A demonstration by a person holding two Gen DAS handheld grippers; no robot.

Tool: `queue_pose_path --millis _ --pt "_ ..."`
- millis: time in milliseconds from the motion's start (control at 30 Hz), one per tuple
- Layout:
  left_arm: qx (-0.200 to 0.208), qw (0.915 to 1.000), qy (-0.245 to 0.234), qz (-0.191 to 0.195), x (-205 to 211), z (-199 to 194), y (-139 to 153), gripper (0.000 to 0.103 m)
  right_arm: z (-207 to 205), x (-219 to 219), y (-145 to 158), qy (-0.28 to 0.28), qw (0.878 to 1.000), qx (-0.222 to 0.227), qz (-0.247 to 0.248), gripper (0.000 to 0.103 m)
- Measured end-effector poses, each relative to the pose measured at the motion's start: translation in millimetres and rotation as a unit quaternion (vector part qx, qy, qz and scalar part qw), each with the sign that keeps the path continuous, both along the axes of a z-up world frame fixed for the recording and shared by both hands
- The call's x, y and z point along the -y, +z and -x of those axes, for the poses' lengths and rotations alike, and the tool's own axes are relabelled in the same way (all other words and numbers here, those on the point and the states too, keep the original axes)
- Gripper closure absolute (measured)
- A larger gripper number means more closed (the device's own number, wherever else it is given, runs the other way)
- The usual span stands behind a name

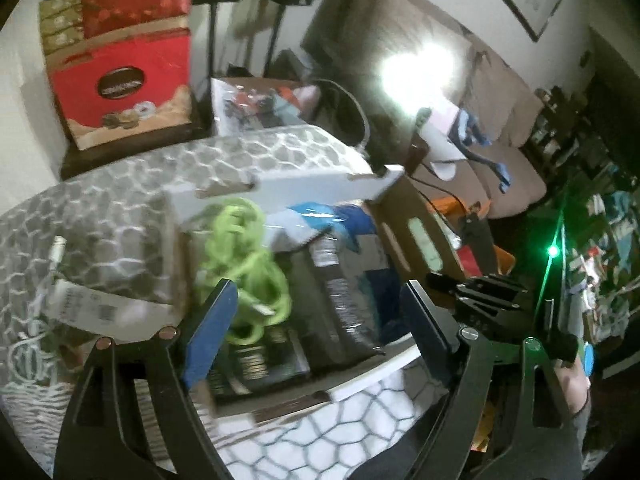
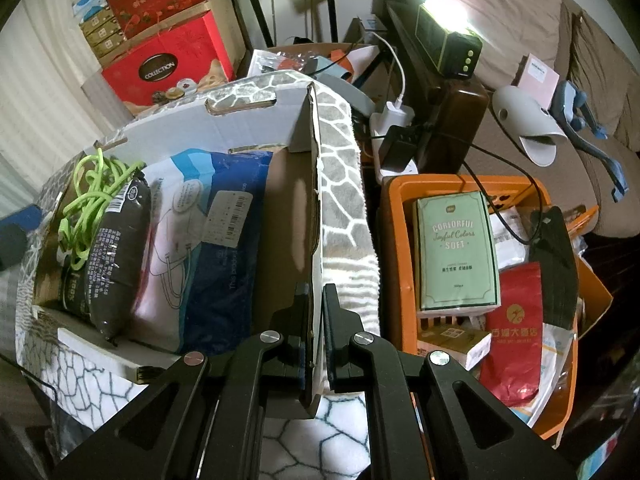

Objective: Organize objects
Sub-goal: 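Lift the black pouch with the left tool and lower it into the tray, then open the left tool and withdraw from the tray, then close the left tool on the white coiled cable on the bed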

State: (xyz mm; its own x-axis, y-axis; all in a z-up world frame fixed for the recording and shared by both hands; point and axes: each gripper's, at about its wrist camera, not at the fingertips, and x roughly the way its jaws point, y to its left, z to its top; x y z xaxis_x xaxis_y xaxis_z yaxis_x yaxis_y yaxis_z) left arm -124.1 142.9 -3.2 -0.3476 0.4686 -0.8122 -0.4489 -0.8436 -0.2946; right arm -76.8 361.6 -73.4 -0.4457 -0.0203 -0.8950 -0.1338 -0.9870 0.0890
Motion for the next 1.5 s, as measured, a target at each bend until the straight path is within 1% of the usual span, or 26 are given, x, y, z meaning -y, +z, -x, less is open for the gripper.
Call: queue_pose_path --millis 100,133,233,400,467,567,633,700,767,867,1000,1167,1367,1500 --pt "-0.007 0.9998 0.018 0.006 18 5 5 0.019 0 1 0 0.0 1.0 0.0 0.0 0.097" --pt "-0.007 0.9996 0.027 0.01 26 7 5 0.016 0 1 0 0.0 1.0 0.0 0.0 0.097" --pt "-0.01 0.9985 0.049 0.022 48 12 3 0.015 0 1 0 0.0 1.0 0.0 0.0 0.097" --pt "-0.002 0.9959 0.086 0.029 90 22 -4 0.011 0 0 0 0.0 1.0 0.0 0.0 0.097" --pt "0.003 0.9942 0.101 0.036 106 24 -8 0.008 0 1 0 0.0 1.0 0.0 0.0 0.097" --pt "0.009 0.992 0.121 0.035 127 27 -12 0.005 0 1 0 0.0 1.0 0.0 0.0 0.097" --pt "0.001 0.9897 0.136 0.044 141 28 -12 0.001 0 0 0 0.0 1.0 0.0 0.0 0.097" --pt "-0.009 0.9874 0.147 0.06 154 27 -12 0.001 0 0 0 0.0 1.0 0.0 0.0 0.097" --pt "-0.009 0.9856 0.154 0.07 165 28 -14 0.0 0 0 0 0.0 1.0 0.0 0.0 0.097" --pt "-0.005 0.9832 0.162 0.085 182 30 -20 0.0 0 0 0 0.0 1.0 0.0 0.0 0.097" --pt "0.005 0.9805 0.167 0.104 204 29 -36 0.0 0 -1 0 0.0 1.0 0.0 0.0 0.097" --pt "0.023 0.9785 0.173 0.11 225 30 -60 0.0 0 0 0 0.0 1.0 0.0 0.0 0.097" --pt "0.038 0.9799 0.16 0.113 228 31 -85 0.0 0 0 0 0.0 1.0 0.0 0.0 0.097" --pt "0.045 0.9781 0.158 0.127 223 32 -99 0.0 0 0 0 0.0 1.0 0.0 0.001 0.097"
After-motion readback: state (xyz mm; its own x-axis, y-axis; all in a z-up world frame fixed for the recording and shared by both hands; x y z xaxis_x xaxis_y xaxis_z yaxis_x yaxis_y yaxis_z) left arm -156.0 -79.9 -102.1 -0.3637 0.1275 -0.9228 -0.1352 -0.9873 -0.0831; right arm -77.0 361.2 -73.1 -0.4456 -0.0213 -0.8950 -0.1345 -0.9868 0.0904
